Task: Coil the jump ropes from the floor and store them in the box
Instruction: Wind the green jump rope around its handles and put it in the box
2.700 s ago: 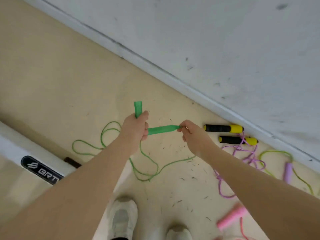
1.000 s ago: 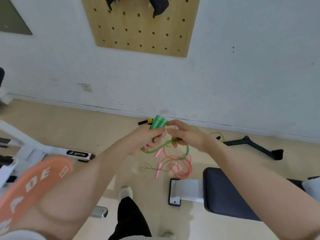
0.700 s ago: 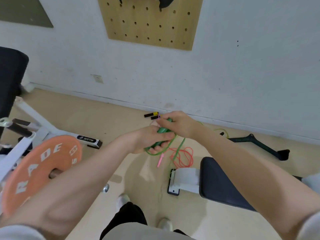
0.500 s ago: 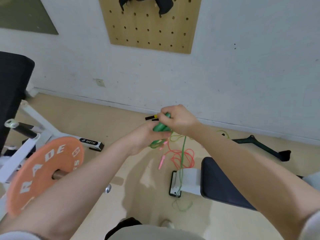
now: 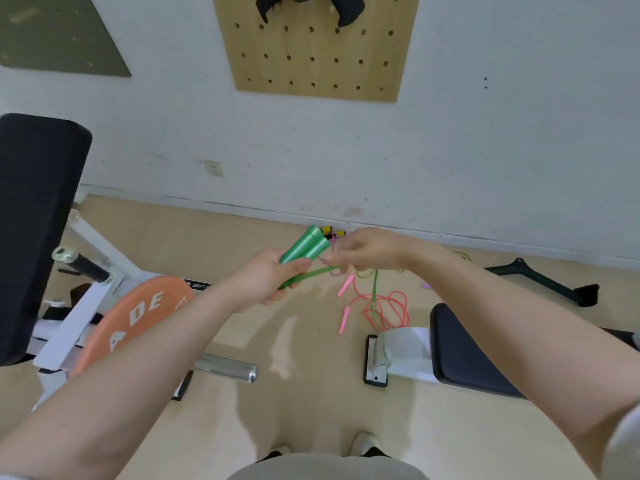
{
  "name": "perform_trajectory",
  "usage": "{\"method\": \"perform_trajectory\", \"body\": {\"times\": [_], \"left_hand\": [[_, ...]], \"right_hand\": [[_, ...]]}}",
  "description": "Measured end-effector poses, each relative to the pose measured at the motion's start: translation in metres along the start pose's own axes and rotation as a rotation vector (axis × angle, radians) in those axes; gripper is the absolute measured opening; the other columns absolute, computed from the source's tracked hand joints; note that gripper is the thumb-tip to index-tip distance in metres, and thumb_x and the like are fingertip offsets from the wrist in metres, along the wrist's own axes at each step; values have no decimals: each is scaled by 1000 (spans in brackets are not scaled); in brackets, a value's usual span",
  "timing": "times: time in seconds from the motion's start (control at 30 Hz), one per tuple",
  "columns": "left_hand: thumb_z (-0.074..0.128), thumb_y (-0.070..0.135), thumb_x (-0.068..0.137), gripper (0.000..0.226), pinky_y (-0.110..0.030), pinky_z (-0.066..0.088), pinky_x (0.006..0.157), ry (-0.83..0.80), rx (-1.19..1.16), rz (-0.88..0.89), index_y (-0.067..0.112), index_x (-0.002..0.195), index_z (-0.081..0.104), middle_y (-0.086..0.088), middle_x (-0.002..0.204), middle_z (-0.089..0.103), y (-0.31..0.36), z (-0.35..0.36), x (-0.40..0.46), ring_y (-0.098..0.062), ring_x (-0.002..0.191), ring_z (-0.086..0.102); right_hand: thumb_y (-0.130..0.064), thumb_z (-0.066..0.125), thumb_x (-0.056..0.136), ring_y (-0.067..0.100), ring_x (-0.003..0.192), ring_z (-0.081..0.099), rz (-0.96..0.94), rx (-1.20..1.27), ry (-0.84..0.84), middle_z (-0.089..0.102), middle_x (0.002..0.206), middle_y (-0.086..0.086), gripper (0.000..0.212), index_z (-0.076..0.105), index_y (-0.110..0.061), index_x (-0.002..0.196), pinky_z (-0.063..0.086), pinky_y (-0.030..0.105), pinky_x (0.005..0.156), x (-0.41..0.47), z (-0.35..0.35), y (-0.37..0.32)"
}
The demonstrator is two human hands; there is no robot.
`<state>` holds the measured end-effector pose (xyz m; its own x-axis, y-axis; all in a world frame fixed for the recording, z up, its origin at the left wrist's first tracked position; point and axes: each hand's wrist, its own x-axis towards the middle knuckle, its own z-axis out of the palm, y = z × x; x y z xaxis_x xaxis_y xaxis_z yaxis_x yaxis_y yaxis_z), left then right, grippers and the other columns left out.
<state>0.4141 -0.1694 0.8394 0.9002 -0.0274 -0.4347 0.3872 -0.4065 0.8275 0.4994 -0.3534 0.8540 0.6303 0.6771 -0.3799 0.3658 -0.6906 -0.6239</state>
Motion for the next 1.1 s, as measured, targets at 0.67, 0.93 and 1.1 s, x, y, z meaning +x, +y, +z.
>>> {"method": "perform_trajectory", "body": {"times": [0.67,0.93,1.1], "left_hand": [[53,23,92,14,-22,34,53,95,573,318,16,81,48,5,66,48,-41,-70,-24,-16,60,46],[39,21,95,28,-32,41,68,73,1099,-43,4,116,48,-10,90,57,-76,-77,2,-31,83,55],[46,18,91,26,-35,48,78,-192,1227,78,8,113,53,-11,109,62,-64,-57,-23,-31,98,60]], "right_hand": [[-21,44,97,-2,41,37,60,472,222,38,58,-4,31,61,-15,72,29,17,48,37,116,-73],[-21,36,99,27,79,48,-74,-280,110,52,85,10,29,57,-2,97,31,28,66,29,124,-115],[-16,51,90,11,57,41,-151,-224,73,43,58,-8,23,59,-8,70,29,24,54,21,80,-123]]}}
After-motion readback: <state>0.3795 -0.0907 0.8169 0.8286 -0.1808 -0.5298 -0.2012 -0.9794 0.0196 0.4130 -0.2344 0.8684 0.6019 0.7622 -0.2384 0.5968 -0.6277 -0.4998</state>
